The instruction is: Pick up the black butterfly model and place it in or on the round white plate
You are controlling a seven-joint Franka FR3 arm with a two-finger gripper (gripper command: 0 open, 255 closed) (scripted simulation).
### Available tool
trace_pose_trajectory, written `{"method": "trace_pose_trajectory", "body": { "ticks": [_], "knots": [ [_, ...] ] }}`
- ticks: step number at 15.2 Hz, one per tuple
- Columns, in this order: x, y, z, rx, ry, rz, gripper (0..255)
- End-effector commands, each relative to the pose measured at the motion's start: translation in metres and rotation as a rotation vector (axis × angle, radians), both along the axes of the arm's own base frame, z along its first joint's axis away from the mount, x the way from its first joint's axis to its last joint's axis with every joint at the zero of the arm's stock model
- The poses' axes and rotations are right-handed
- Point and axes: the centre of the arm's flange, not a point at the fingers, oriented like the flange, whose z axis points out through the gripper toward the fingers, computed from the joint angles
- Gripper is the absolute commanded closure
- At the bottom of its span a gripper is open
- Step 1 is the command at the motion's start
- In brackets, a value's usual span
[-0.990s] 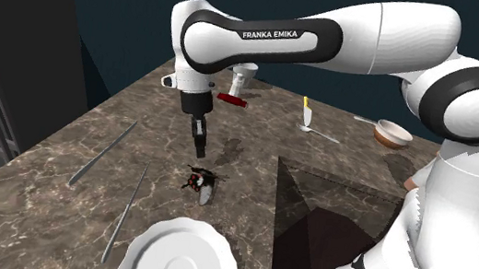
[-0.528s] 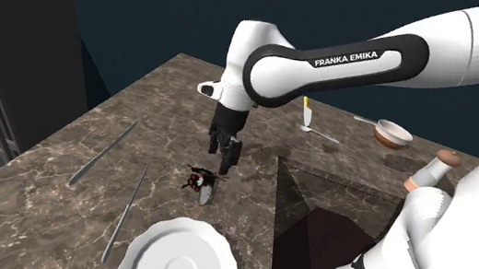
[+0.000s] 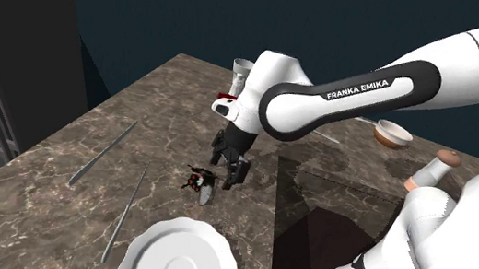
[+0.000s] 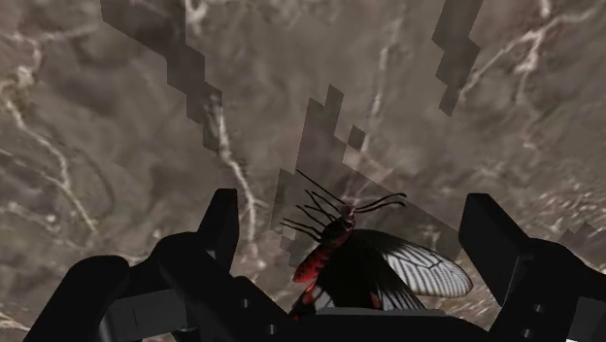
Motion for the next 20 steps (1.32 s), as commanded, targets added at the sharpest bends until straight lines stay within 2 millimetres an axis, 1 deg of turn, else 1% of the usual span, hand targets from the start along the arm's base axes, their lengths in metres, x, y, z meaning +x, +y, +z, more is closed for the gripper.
{"method": "trace_pose_trajectory", "body": {
  "ticks": [1, 8, 9, 18, 20],
  "knots": [
    [-0.001, 0.001, -0.008, 0.000, -0.001, 0.000, 0],
    [-0.001, 0.001, -0.008, 0.000, -0.001, 0.000, 0],
    [-0.001, 0.001, -0.008, 0.000, -0.001, 0.000, 255],
    [-0.001, 0.001, -0.008, 0.000, -0.001, 0.000, 255],
    [-0.001, 0.001, 0.002, 0.000, -0.001, 0.000, 255]
  ]
}}
